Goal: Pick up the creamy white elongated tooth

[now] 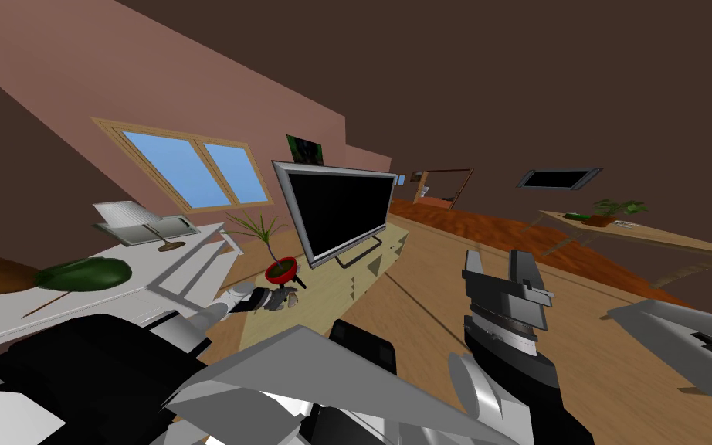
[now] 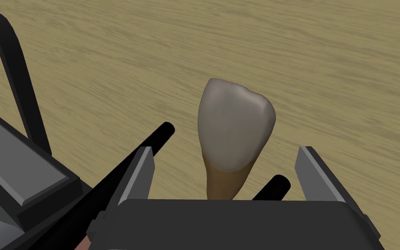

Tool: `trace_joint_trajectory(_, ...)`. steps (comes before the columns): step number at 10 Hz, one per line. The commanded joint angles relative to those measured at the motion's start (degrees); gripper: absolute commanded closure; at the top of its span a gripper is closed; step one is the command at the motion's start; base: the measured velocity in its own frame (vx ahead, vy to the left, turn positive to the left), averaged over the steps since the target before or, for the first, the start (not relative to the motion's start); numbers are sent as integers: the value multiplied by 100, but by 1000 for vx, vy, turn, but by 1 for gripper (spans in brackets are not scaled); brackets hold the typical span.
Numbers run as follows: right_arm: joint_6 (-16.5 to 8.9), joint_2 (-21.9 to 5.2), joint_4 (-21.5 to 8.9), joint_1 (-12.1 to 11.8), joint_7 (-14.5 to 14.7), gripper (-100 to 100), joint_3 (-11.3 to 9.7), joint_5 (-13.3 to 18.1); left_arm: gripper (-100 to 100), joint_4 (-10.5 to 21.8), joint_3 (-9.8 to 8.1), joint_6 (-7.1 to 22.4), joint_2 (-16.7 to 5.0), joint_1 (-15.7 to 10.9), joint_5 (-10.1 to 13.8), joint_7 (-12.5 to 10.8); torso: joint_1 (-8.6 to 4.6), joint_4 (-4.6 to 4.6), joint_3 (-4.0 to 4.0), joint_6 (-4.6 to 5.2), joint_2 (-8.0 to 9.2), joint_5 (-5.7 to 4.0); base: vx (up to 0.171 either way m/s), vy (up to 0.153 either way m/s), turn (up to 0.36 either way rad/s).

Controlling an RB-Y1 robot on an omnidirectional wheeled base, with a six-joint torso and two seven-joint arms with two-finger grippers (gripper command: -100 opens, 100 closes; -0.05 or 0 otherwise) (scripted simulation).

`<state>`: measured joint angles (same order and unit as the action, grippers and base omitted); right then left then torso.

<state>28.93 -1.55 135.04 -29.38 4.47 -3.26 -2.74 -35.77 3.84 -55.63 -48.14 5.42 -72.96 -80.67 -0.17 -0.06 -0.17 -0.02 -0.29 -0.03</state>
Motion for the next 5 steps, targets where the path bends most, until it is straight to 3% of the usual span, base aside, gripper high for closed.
trace_joint_trajectory(1,0,0,0,0,0,0,0,0,-100,286,-24,-82,17,-89,0,150,0,0,0,0,0,0,27,-11,5)
trace_joint_trajectory(5,0,0,0,1,0,0,0,0,-100,743,-73,-258,-114,-139,-271,37,17,4,6,1,8,0,46,-18,-51)
